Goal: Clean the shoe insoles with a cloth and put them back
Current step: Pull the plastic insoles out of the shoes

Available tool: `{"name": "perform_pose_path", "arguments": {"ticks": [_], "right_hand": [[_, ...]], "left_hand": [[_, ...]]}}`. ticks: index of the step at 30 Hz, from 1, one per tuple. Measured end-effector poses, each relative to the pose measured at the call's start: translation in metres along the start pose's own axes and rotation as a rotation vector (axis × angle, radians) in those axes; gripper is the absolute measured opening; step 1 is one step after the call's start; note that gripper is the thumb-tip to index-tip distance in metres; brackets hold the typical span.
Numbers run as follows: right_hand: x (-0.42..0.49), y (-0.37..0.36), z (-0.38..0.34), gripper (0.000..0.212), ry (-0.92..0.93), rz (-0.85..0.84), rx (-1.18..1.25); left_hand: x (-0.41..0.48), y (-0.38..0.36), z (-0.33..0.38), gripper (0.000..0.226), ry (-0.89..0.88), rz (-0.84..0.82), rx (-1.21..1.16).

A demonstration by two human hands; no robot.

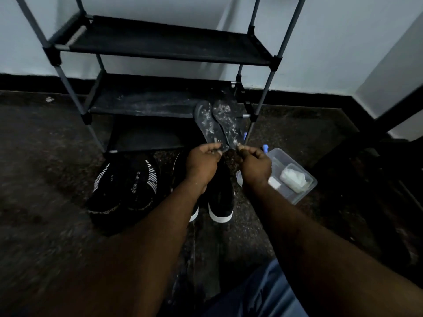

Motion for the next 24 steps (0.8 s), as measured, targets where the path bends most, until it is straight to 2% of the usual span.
{"name": "perform_pose_path", "arguments": {"ticks": [3,6,12,18,20,24], "right_hand": [[-0.055,0.012,0.005,0.010,-0.029,0.005,-0.054],[-0.112,0.025,0.009,0.011,-0.055,0.031,-0.006],[-0.196,0.045,0.030,0.008,-0.054,0.084,0.009],[-0.208,0.058,0.051,0.013,-0.333,0.069,-0.084],[-0.210,0.056,0.053,0.017,-0.376,0.069,-0.052],[-0.232,0.050,0.076,0.018,-0.449,-0.066,-0.106]], "left_hand": [[-0.044,0.022,-0.010,0.023,0.015,-0.003,-0.018],[-0.082,0.047,-0.016,0.018,-0.019,-0.008,0.007],[-0.128,0.078,-0.037,0.026,0.006,-0.071,-0.015],[-0.170,0.081,-0.058,0.025,0.147,-0.114,0.073],[-0.178,0.086,-0.063,0.023,0.175,-0.135,0.115],[-0.203,0.106,-0.088,0.025,0.206,-0.119,0.154]]}}
Point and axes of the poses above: each hand's wrist, its own x-axis towards the middle knuckle, its own y-axis out of the back of the hand, z = x × y, the point moved 8 cm from there along x, towards the middle knuckle, and after that the axes turned 4 degrees about -x, right-handed, at the moved point
